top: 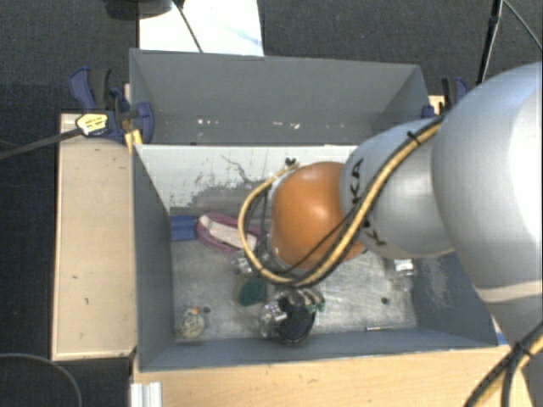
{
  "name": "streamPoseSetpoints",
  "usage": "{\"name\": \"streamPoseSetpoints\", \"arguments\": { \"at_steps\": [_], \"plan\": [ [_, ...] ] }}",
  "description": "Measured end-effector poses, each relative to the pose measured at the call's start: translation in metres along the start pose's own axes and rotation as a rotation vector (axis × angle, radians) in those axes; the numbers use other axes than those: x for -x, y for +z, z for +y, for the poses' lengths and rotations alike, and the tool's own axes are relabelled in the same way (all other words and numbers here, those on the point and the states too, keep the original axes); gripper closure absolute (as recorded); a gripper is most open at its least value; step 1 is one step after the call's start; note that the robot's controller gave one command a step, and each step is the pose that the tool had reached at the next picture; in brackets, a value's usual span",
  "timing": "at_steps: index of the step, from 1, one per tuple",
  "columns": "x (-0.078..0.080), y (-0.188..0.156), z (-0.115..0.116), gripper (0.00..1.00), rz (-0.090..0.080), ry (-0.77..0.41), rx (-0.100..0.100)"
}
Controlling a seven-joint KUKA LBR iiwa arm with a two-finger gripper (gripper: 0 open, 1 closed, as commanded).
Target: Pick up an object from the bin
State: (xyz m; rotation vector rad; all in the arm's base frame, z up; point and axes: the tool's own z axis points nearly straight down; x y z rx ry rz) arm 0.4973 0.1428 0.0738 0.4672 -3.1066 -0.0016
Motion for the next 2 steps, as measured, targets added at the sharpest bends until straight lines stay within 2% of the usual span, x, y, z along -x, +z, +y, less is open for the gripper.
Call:
{"name": "streamPoseSetpoints", "arguments": {
  "at_steps": [1,2],
  "plan": [
    [0.0,0.0,0.0,1.0,-0.001,0.003,0.0],
    [0.007,-0.151,-0.012,1.0,-0.01,-0.061,-0.002]
  ]
}}
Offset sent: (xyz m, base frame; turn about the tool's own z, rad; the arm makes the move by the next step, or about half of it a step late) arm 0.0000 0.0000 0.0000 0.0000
